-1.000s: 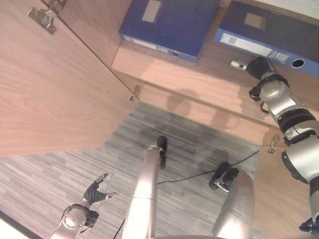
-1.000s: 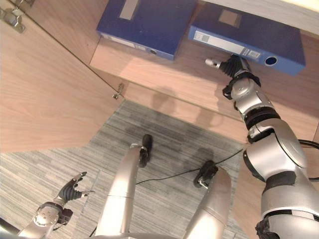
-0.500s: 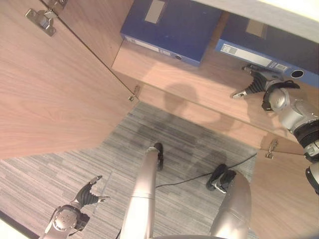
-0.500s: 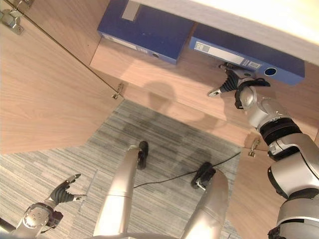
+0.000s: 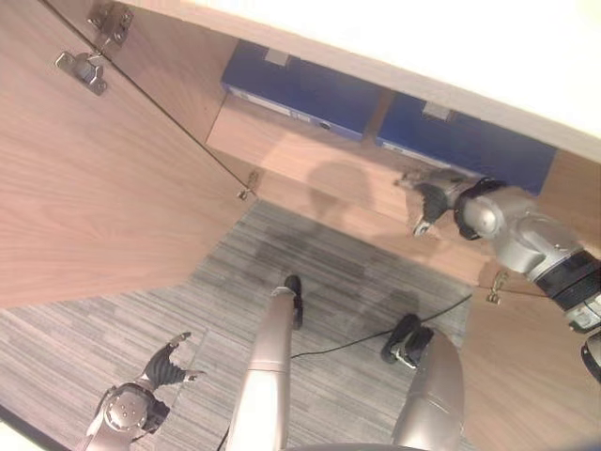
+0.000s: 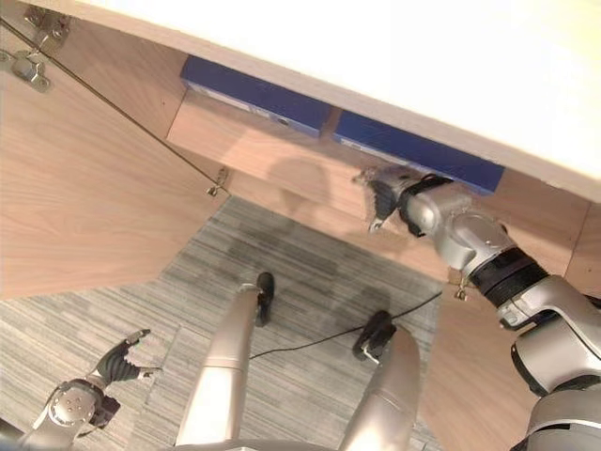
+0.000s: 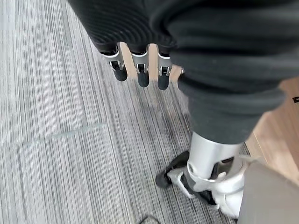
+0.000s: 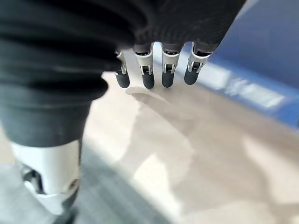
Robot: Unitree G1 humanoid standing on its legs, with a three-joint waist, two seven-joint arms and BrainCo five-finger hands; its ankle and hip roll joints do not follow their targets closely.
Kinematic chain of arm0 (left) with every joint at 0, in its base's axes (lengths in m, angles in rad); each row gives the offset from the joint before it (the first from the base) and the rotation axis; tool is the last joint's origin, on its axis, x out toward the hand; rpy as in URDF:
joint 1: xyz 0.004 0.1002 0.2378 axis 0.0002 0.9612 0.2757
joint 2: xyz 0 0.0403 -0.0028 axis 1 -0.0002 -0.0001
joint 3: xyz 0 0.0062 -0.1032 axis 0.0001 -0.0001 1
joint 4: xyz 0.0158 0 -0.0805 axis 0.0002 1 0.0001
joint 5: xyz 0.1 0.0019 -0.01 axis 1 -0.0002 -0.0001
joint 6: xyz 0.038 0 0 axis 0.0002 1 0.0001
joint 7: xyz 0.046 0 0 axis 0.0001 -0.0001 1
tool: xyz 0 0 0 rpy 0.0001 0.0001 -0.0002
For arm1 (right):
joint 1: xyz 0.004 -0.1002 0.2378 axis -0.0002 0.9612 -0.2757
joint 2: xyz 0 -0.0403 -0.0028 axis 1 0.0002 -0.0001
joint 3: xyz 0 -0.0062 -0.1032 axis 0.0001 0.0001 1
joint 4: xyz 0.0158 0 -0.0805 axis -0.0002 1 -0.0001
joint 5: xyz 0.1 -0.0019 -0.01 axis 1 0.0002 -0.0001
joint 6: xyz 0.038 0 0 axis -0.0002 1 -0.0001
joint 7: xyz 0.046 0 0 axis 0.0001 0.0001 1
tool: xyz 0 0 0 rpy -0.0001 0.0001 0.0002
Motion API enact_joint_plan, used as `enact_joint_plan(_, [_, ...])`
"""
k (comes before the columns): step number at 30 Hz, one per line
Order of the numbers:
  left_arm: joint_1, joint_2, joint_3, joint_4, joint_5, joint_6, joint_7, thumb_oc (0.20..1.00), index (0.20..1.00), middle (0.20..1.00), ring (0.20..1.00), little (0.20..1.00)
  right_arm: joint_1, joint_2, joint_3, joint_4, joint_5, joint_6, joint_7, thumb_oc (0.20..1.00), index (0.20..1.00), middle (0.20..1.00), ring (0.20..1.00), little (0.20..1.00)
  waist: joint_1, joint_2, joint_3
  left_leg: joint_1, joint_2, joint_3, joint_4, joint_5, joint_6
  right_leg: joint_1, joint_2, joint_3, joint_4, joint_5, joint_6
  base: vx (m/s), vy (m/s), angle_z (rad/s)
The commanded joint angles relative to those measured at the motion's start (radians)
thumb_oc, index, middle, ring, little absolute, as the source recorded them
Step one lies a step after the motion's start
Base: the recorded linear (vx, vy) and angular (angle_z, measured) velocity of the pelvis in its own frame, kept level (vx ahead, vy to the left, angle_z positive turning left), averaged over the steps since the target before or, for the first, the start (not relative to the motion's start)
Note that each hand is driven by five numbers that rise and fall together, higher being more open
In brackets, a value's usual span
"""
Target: Put the empty folder in the office cabinet
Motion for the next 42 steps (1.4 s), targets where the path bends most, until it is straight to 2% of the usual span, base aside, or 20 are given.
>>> enact_joint_plan(1, [-0.010, 0.000, 0.054, -0.006, 0.045, 0.000, 0.007, 1.000, 1.000, 1.000, 1.000, 1.000, 0.048, 0.052, 0.080, -0.067, 0.039, -0.082, 0.089, 1.000, 1.000, 1.000, 1.000, 1.000, 0.018, -0.003, 0.042, -0.010, 0.025, -0.015, -0.047, -0.036, 0.039, -0.006, 0.003, -0.010, -0.186, 0.157, 0.005, 0.00, 0.000, 0.00])
enact_joint_plan(5, [-0.023, 0.002, 0.070, -0.021, 0.057, 0.002, 0.006, 1.000, 1.000, 1.000, 1.000, 1.000, 0.010, 0.022, 0.108, -0.188, 0.115, -0.101, 0.141, 1.000, 1.000, 1.000, 1.000, 1.000, 0.016, -0.014, 0.051, 0.044, 0.030, -0.016, -0.068, -0.034, 0.035, 0.050, 0.010, -0.020, -0.211, 0.162, 0.007, 0.00, -0.026, 0.01])
enact_joint_plan(8, [-0.040, 0.014, 0.084, -0.044, 0.085, 0.000, -0.011, 1.000, 1.000, 1.000, 1.000, 1.000, -0.030, -0.011, 0.133, -0.389, 0.265, -0.096, 0.237, 1.000, 1.000, 1.000, 1.000, 1.000, 0.016, -0.026, 0.064, 0.077, 0.033, -0.020, -0.067, -0.040, 0.031, 0.081, 0.008, -0.028, -0.212, 0.160, 0.007, 0.01, -0.048, 0.01])
enact_joint_plan(12, [-0.062, 0.013, 0.078, -0.064, 0.089, -0.006, -0.018, 1.000, 1.000, 1.000, 1.000, 1.000, -0.067, -0.010, 0.162, -0.456, 0.369, -0.076, 0.251, 1.000, 1.000, 1.000, 1.000, 1.000, 0.022, -0.034, 0.077, 0.108, 0.040, -0.019, -0.077, -0.037, 0.026, 0.108, 0.011, -0.034, -0.219, 0.161, 0.010, 0.00, -0.010, 0.00])
enact_joint_plan(17, [-0.083, 0.023, 0.068, -0.061, 0.086, -0.011, -0.021, 1.000, 1.000, 1.000, 1.000, 1.000, -0.097, 0.041, 0.202, -0.467, 0.389, -0.076, 0.246, 1.000, 1.000, 1.000, 1.000, 1.000, 0.028, -0.042, 0.094, 0.194, 0.048, -0.014, -0.151, -0.011, 0.020, 0.190, 0.022, -0.065, -0.281, 0.185, 0.021, 0.00, -0.035, -0.03])
enact_joint_plan(20, [-0.102, 0.025, 0.042, 0.029, 0.075, -0.012, -0.011, 1.000, 1.000, 1.000, 1.000, 1.000, -0.083, 0.098, 0.210, -0.387, 0.319, -0.091, 0.207, 1.000, 1.000, 1.000, 1.000, 1.000, 0.033, -0.052, 0.090, 0.283, 0.055, -0.008, -0.239, 0.019, 0.009, 0.287, 0.037, -0.094, -0.363, 0.210, 0.032, 0.03, -0.065, -0.02])
enact_joint_plan(21, [-0.129, 0.013, 0.013, 0.147, 0.068, -0.005, 0.007, 1.000, 1.000, 1.000, 1.000, 1.000, -0.054, 0.163, 0.216, -0.262, 0.219, -0.101, 0.153, 1.000, 1.000, 1.000, 1.000, 1.000, 0.030, -0.052, 0.089, 0.364, 0.054, 0.000, -0.316, 0.046, 0.000, 0.372, 0.048, -0.115, -0.431, 0.230, 0.039, 0.03, -0.052, -0.04])
enact_joint_plan(23, [-0.143, 0.004, -0.005, 0.225, 0.068, 0.000, 0.020, 1.000, 1.000, 1.000, 1.000, 1.000, -0.023, 0.204, 0.215, -0.181, 0.179, -0.107, 0.124, 1.000, 1.000, 1.000, 1.000, 1.000, 0.025, -0.052, 0.088, 0.413, 0.053, 0.002, -0.364, 0.063, -0.004, 0.422, 0.056, -0.127, -0.473, 0.239, 0.042, 0.09, -0.080, -0.06])
enact_joint_plan(24, [-0.180, -0.032, -0.064, 0.427, 0.061, 0.005, 0.038, 1.000, 1.000, 1.000, 1.000, 1.000, 0.072, 0.325, 0.216, 0.033, 0.108, -0.113, 0.050, 1.000, 1.000, 1.000, 1.000, 1.000, 0.016, -0.051, 0.079, 0.528, 0.054, 0.008, -0.483, 0.106, -0.014, 0.540, 0.084, -0.155, -0.572, 0.261, 0.049, 0.10, -0.088, -0.07])
enact_joint_plan(25, [-0.184, -0.031, -0.069, 0.437, 0.059, 0.000, 0.042, 1.000, 1.000, 1.000, 1.000, 1.000, 0.073, 0.333, 0.217, 0.047, 0.104, -0.118, 0.042, 1.000, 1.000, 1.000, 1.000, 1.000, 0.016, -0.051, 0.082, 0.538, 0.054, 0.007, -0.494, 0.114, -0.014, 0.551, 0.086, -0.159, -0.582, 0.267, 0.048, 0.17, -0.091, -0.05])
enact_joint_plan(26, [-0.199, -0.075, -0.088, 0.608, 0.046, 0.006, 0.049, 1.000, 1.000, 1.000, 1.000, 1.000, 0.135, 0.415, 0.227, 0.189, 0.070, -0.112, 0.010, 1.000, 1.000, 1.000, 1.000, 1.000, 0.004, -0.051, 0.057, 0.624, 0.060, 0.016, -0.590, 0.148, -0.021, 0.626, 0.113, -0.173, -0.656, 0.281, 0.053, 0.09, -0.035, 0.01])
enact_joint_plan(29, [-0.226, -0.127, -0.122, 0.776, 0.040, -0.012, 0.057, 1.000, 1.000, 1.000, 1.000, 1.000, 0.192, 0.509, 0.254, 0.345, 0.010, -0.114, -0.025, 1.000, 1.000, 1.000, 1.000, 1.000, -0.009, -0.049, 0.036, 0.723, 0.072, 0.026, -0.692, 0.187, -0.030, 0.714, 0.151, -0.192, -0.742, 0.302, 0.056, 0.14, -0.064, -0.02])
enact_joint_plan(31, [-0.274, -0.222, -0.143, 0.988, 0.016, -0.020, 0.082, 1.000, 1.000, 1.000, 1.000, 1.000, 0.304, 0.721, 0.233, 0.779, -0.099, -0.073, -0.171, 1.000, 1.000, 1.000, 1.000, 1.000, -0.024, -0.043, -0.030, 0.851, 0.103, 0.051, -0.829, 0.267, -0.043, 0.842, 0.217, -0.228, -0.890, 0.341, 0.050, 0.16, -0.079, 0.04])
enact_joint_plan(32, [-0.273, -0.221, -0.143, 0.991, 0.015, -0.021, 0.083, 1.000, 1.000, 1.000, 1.000, 1.000, 0.306, 0.729, 0.234, 0.788, -0.101, -0.076, -0.177, 1.000, 1.000, 1.000, 1.000, 1.000, -0.024, -0.042, -0.034, 0.869, 0.109, 0.046, -0.840, 0.251, -0.050, 0.857, 0.227, -0.217, -0.896, 0.325, 0.059, 0.07, -0.030, 0.15])
enact_joint_plan(33, [-0.280, -0.238, -0.144, 1.015, 0.012, -0.026, 0.092, 1.000, 1.000, 1.000, 1.000, 1.000, 0.338, 0.759, 0.185, 0.854, -0.066, -0.065, -0.226, 1.000, 1.000, 1.000, 1.000, 1.000, -0.025, -0.040, -0.048, 0.895, 0.112, 0.060, -0.867, 0.283, -0.051, 0.882, 0.235, -0.233, -0.926, 0.347, 0.051, 0.09, -0.026, 0.08])
enact_joint_plan(35, [-0.279, -0.270, -0.151, 1.029, 0.008, -0.036, 0.106, 1.000, 1.000, 1.000, 1.000, 1.000, 0.397, 0.788, 0.099, 0.946, 0.012, -0.059, -0.287, 1.000, 1.000, 1.000, 1.000, 1.000, -0.029, -0.034, -0.086, 0.950, 0.123, 0.070, -0.906, 0.293, -0.057, 0.933, 0.257, -0.239, -0.965, 0.346, 0.050, 0.11, -0.004, -0.13])
enact_joint_plan(36, [-0.287, -0.309, -0.160, 1.031, -0.020, -0.050, 0.122, 1.000, 1.000, 1.000, 1.000, 1.000, 0.454, 0.792, -0.003, 1.010, 0.110, -0.051, -0.346, 1.000, 1.000, 1.000, 1.000, 1.000, -0.047, -0.029, -0.123, 0.996, 0.129, 0.087, -0.929, 0.300, -0.060, 0.972, 0.277, -0.238, -0.987, 0.339, 0.047, 0.17, 0.016, -0.16])
enact_joint_plan(37, [-0.292, -0.326, -0.173, 1.027, -0.027, -0.052, 0.125, 1.000, 1.000, 1.000, 1.000, 1.000, 0.477, 0.794, -0.039, 1.037, 0.131, -0.051, -0.372, 1.000, 1.000, 1.000, 1.000, 1.000, -0.053, -0.026, -0.138, 1.014, 0.131, 0.093, -0.938, 0.302, -0.062, 0.988, 0.286, -0.237, -0.999, 0.335, 0.044, 0.12, 0.020, -0.09])
enact_joint_plan(40, [-0.301, -0.352, -0.210, 1.018, -0.025, -0.059, 0.132, 1.000, 1.000, 1.000, 1.000, 1.000, 0.520, 0.801, -0.078, 1.074, 0.161, -0.053, -0.404, 1.000, 1.000, 1.000, 1.000, 1.000, -0.061, -0.025, -0.168, 1.048, 0.140, 0.106, -0.951, 0.302, -0.066, 1.020, 0.303, -0.234, -1.021, 0.329, 0.042, 0.10, 0.002, -0.10])
enact_joint_plan(42, [-0.321, -0.390, -0.280, 0.995, -0.008, -0.069, 0.139, 1.000, 1.000, 1.000, 1.000, 1.000, 0.579, 0.802, -0.133, 1.106, 0.210, -0.050, -0.445, 1.000, 1.000, 1.000, 1.000, 1.000, -0.085, -0.022, -0.199, 1.080, 0.145, 0.121, -0.956, 0.297, -0.067, 1.048, 0.317, -0.226, -1.037, 0.323, 0.039, 0.07, 0.020, -0.10])
